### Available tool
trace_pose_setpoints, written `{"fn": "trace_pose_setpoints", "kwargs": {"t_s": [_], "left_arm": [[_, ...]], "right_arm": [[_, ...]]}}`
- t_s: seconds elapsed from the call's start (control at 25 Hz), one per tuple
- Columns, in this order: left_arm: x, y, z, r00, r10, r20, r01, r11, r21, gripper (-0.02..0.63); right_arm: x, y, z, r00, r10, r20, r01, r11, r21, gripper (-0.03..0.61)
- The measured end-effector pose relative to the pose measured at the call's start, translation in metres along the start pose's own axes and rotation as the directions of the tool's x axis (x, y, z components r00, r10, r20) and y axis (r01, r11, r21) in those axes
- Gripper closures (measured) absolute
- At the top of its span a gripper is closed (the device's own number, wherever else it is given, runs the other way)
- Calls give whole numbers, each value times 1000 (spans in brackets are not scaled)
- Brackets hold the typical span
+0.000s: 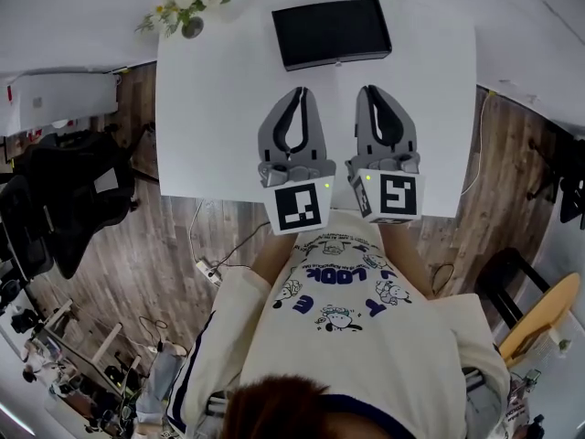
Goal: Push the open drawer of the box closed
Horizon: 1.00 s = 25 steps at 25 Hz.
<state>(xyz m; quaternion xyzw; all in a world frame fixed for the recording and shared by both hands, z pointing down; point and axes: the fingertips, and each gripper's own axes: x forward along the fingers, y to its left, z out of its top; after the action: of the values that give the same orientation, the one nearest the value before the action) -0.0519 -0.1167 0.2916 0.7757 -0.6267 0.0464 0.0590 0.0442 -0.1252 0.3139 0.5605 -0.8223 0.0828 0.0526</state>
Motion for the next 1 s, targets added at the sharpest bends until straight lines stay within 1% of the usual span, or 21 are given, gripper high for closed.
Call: {"fn": "trace_pose_setpoints", "kwargs": {"t_s": [0.2, 1.0], "left_arm": [[-3, -3, 7, 1000, 3, 21, -3, 1000, 9, 594], [-4, -6, 16, 999, 6, 47, -7, 1000, 7, 594]], "right_arm": [[-3, -2, 5, 1000, 0, 8, 0, 1000, -4, 538], [-5, 0, 9, 1000, 13, 9, -12, 1000, -11, 538]]}}
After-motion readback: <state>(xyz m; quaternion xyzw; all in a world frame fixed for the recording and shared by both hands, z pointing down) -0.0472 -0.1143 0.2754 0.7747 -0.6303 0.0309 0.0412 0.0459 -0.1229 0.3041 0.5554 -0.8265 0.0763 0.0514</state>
